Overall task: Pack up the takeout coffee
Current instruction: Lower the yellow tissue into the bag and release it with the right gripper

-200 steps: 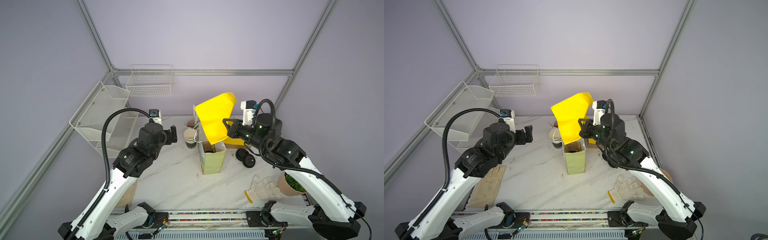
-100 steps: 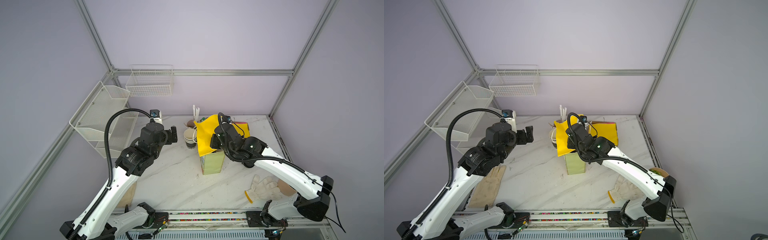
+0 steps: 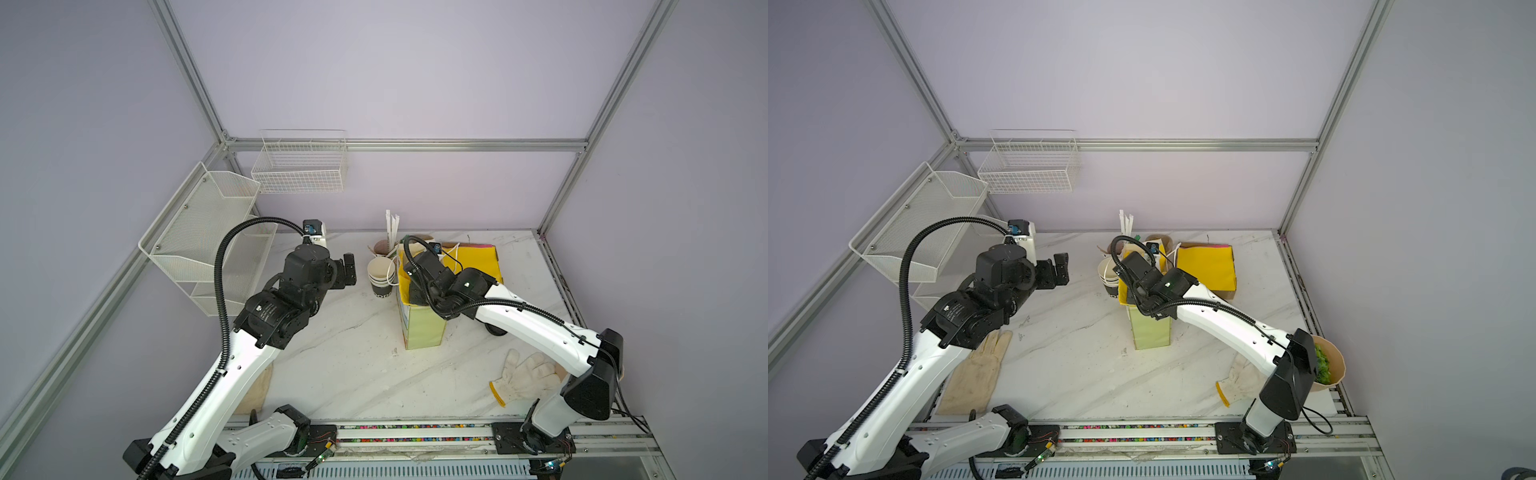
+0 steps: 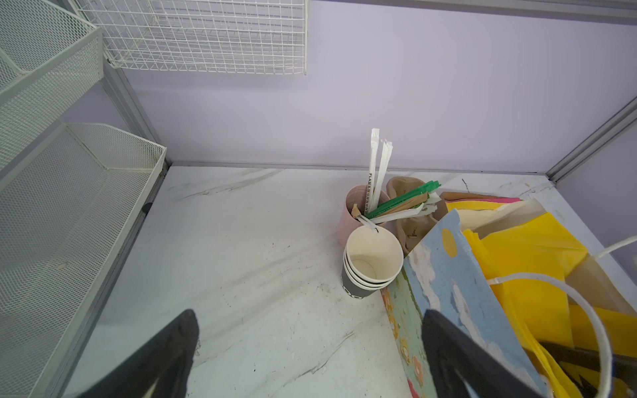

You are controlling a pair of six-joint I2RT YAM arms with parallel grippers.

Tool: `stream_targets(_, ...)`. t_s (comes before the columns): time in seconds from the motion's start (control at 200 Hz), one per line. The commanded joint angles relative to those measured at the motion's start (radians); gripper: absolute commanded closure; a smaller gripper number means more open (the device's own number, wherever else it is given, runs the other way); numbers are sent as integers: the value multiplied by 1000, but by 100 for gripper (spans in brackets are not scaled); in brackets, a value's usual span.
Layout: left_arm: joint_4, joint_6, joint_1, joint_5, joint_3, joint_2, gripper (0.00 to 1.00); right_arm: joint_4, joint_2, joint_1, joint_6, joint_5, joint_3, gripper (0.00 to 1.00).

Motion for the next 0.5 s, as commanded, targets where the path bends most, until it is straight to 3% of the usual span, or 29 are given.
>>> stream_targets(0.0,44,-11,9,15,-41,3,0,-87,10,5,24,-4,87,81)
stream_targets(0.11,43,-9,12,15,-43,1,0,-133,18,3,12,30,181,57)
stream_targets(0.18,43,-9,13,18,-45,1,0,-153,18,0,3,33,233,51)
stream_targets(0.335,45,-9,16,21,-49,1,0,-182,20,-4,-15,41,314,47)
stream_targets(0.495,47,-7,19,21,-47,1,0,-112,22,-4,-45,-25,307,51)
